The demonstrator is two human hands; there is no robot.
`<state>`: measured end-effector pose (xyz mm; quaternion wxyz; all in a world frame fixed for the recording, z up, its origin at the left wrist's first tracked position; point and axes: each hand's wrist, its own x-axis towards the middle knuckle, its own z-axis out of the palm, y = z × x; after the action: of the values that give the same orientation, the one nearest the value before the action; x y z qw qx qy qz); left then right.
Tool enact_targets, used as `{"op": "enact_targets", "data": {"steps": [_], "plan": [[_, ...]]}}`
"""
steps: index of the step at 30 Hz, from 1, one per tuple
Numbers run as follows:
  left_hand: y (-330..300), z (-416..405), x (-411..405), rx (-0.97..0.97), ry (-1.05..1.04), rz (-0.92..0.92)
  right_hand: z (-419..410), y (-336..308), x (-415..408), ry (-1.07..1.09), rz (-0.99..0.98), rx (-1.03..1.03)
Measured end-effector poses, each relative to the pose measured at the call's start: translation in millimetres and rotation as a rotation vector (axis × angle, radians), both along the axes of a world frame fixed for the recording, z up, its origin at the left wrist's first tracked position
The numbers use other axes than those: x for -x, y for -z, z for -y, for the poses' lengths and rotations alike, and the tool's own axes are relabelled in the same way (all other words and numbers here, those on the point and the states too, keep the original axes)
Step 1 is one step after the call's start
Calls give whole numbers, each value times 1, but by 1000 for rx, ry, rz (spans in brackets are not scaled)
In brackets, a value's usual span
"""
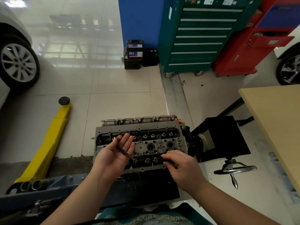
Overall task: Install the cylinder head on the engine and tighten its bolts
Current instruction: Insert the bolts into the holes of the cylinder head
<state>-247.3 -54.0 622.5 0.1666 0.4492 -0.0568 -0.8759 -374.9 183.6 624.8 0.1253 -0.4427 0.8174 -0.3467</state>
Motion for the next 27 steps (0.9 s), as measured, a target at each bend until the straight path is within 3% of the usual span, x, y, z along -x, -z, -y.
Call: {"op": "enact_targets", "data": {"steps": [12, 18, 21, 24, 27], "plan": [[-2, 1, -1, -7, 6, -13, 11, -10, 2, -96, -101, -182], [-7, 1, 4, -9, 22, -11, 12, 12, 8, 25, -148, -229], [-10, -3, 8, -22, 29, -22, 15, 23, 7, -9, -275, -491], [-11, -8, 13, -25, 44, -26, 12, 31, -7, -80, -244, -708], [-12, -18, 19, -28, 76, -21, 8, 17, -26, -46, -59, -512]]}}
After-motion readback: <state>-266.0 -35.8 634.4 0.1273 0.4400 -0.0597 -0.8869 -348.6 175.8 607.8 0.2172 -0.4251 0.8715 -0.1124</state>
